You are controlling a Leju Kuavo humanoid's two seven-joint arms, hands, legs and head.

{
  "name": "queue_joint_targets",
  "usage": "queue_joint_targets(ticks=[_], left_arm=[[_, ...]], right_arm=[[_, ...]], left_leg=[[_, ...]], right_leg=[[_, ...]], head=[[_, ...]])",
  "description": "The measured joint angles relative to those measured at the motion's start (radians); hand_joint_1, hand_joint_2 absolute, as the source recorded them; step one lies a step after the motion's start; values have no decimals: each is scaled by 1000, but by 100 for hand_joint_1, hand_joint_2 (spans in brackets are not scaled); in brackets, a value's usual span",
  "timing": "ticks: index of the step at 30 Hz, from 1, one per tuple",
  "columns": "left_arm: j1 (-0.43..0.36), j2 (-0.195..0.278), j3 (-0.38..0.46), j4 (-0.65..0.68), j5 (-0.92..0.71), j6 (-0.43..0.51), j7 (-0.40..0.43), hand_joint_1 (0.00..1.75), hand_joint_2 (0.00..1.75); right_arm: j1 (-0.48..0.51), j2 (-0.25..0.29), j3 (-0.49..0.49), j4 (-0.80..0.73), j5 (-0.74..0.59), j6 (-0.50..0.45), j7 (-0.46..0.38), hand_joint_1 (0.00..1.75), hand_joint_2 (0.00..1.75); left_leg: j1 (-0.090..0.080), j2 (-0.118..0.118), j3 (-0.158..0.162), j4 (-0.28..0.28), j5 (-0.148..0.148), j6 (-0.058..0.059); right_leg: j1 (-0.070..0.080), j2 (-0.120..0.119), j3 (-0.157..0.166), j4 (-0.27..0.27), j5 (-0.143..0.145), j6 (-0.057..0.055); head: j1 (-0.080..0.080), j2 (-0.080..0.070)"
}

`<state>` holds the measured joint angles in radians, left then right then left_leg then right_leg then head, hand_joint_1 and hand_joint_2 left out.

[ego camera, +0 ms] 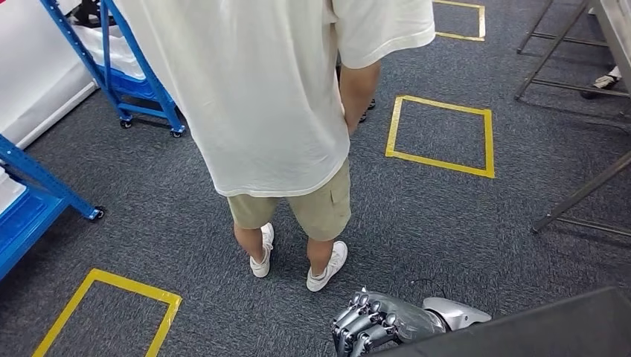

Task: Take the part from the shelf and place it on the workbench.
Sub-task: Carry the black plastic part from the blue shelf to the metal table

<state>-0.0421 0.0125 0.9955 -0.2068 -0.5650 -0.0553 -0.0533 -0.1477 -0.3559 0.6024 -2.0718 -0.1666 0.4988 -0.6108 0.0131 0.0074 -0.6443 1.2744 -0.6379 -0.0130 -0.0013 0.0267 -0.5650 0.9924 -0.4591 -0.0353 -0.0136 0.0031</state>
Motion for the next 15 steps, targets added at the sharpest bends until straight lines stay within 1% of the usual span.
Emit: queue_joint_targets(ticks=[1, 2, 3, 4, 5, 6, 7, 8, 9, 10, 11, 12, 13, 14, 15], left_arm=[[1, 0, -1, 0, -15, 8, 7, 0, 175], [2, 0, -4, 0, -39, 17, 17, 0, 175], [3, -1, -12, 0, -69, 26, 32, 0, 175], [4, -2, -25, 0, -104, 33, 49, 0, 175], [5, -5, -41, 0, -138, 36, 66, 0, 175], [6, -8, -59, 0, -167, 37, 81, 0, 175], [6, -13, -76, 0, -190, 38, 95, 0, 175], [5, -19, -92, 0, -207, 38, 106, 0, 175], [3, -26, -107, 0, -222, 37, 117, 0, 175], [3, -33, -122, 1, -237, 37, 129, 0, 175], [3, -40, -137, 1, -251, 36, 141, 0, 175], [4, -46, -151, 1, -265, 34, 154, 0, 175], [7, -51, -164, 1, -276, 31, 165, 0, 175], [10, -55, -174, 2, -285, 28, 174, 0, 175], [12, -59, -183, 3, -291, 26, 181, 0, 175]], right_arm=[[3, 0, 0, 0, 0, -2, 0, 173, 175], [6, 0, 0, 0, 0, -5, 0, 173, 175], [9, 0, -1, 0, -3, -6, 1, 173, 175], [11, 0, -2, 0, -8, -7, 3, 173, 175], [12, 0, -3, 0, -14, -6, 7, 173, 175], [12, 0, -5, 0, -21, -3, 11, 173, 175], [13, 0, -6, 0, -28, 1, 15, 173, 175], [13, -1, -8, 0, -35, 5, 19, 173, 175], [14, -2, -9, 0, -41, 9, 22, 173, 175], [13, -3, -12, 0, -46, 11, 25, 173, 175], [12, -3, -14, 0, -51, 14, 29, 173, 175], [11, -4, -18, 0, -56, 17, 32, 173, 175], [10, -4, -22, 0, -59, 19, 34, 173, 175], [11, -4, -25, 0, -62, 21, 36, 173, 175], [12, -4, -28, 0, -64, 22, 37, 173, 175]], left_leg=[[0, -1, -6, 2, 16, 0], [1, -4, 6, -35, 48, 0], [2, -15, 31, -100, 90, 1], [4, -37, 58, -169, 124, 2], [6, -57, 81, -225, 146, 4], [7, -73, 96, -261, 155, 6], [6, -79, 102, -274, 154, 11], [5, -69, 104, -278, 154, 18], [3, -59, 105, -280, 156, 25], [3, -47, 104, -282, 158, 34], [2, -35, 104, -284, 160, 41], [1, -22, 104, -285, 161, 47], [-2, -9, 104, -285, 160, 50], [-5, 5, 103, -285, 159, 53], [-7, 18, 103, -285, 158, 54]], right_leg=[[0, 14, 1, 2, -1, 0], [-1, 27, 2, 4, -2, 2], [-1, 40, 4, 5, -4, 4], [-1, 53, 5, 8, -6, 8], [-1, 65, 4, 11, -8, 13], [-1, 77, 1, 13, -8, 19], [-2, 88, -2, 13, -6, 25], [-5, 99, -7, 12, -3, 32], [-7, 97, -10, 14, -4, 38], [-7, 80, -17, 27, -13, 43], [-7, 54, -31, 58, -33, 48], [-7, 22, -53, 109, -63, 51], [-6, -2, -84, 174, -97, 55], [-7, -11, -116, 239, -125, 57], [-8, -15, -138, 285, -140, 59]], head=[[0, 0], [0, 0], [0, 0], [0, 0], [0, 0], [0, 0], [0, 0], [0, 0], [0, 0], [0, 0], [0, 0], [0, 0], [1, 0], [0, 0], [0, 0]])
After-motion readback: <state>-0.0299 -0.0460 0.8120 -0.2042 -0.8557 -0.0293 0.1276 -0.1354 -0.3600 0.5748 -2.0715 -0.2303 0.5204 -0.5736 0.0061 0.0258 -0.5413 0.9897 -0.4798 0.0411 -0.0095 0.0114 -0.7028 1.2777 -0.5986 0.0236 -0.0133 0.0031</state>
